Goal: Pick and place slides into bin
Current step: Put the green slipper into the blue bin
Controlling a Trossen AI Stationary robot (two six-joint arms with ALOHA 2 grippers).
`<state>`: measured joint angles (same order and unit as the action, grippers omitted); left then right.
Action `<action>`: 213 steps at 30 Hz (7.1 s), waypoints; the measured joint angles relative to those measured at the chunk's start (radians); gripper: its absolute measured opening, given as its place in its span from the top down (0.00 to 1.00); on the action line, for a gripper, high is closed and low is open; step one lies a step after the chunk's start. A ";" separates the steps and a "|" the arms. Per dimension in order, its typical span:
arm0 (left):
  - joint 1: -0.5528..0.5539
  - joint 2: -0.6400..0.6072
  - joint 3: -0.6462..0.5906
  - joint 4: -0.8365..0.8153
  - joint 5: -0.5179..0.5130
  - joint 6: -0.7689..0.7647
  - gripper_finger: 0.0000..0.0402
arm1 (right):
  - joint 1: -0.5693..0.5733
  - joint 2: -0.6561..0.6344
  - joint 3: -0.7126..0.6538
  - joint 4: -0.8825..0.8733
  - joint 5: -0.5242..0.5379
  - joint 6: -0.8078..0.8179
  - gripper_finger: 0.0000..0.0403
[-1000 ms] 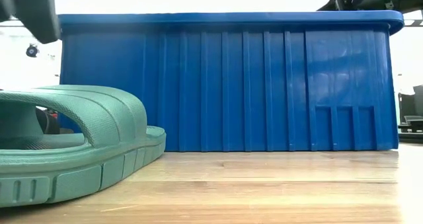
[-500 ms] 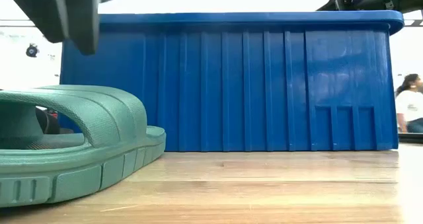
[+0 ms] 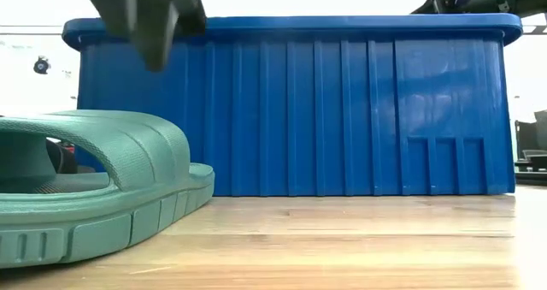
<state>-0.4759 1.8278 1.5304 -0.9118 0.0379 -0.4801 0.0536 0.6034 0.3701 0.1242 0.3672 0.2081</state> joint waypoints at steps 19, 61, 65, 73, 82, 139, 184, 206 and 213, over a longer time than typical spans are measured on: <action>0.096 -0.061 -0.244 0.176 0.244 0.045 0.58 | 0.000 0.000 0.000 -0.043 0.000 -0.006 0.89; 0.141 -0.101 -0.278 0.271 0.480 0.006 1.00 | -0.002 0.000 0.000 -0.037 0.011 -0.033 0.89; 0.142 -0.177 -0.269 0.275 0.424 -0.036 1.00 | -0.002 0.000 0.000 -0.037 0.011 -0.034 0.89; 0.139 -0.374 -0.267 0.404 0.312 -0.169 1.00 | -0.002 -0.001 0.000 -0.033 0.027 -0.037 0.89; 0.132 -0.516 -0.272 0.615 0.197 -0.195 1.00 | -0.002 -0.001 0.000 -0.028 0.029 -0.049 0.89; 0.136 -0.526 -0.281 0.905 -0.816 0.235 1.00 | -0.001 0.393 0.660 -0.248 -0.318 0.177 0.48; 0.134 -0.525 -0.276 0.992 -0.826 0.494 1.00 | -0.030 0.532 0.900 -0.552 -0.236 0.076 0.48; 0.142 -0.507 -0.275 1.116 -0.826 0.548 1.00 | -0.033 0.539 0.918 -0.467 -0.271 0.087 0.49; 0.142 -0.507 -0.275 1.138 -0.802 0.547 1.00 | -0.033 0.539 0.918 -0.389 -0.271 0.088 0.58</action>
<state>-0.3336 1.3212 1.2558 0.2264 -0.7639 0.0673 0.0208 1.1427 1.2884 -0.2652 0.0964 0.2958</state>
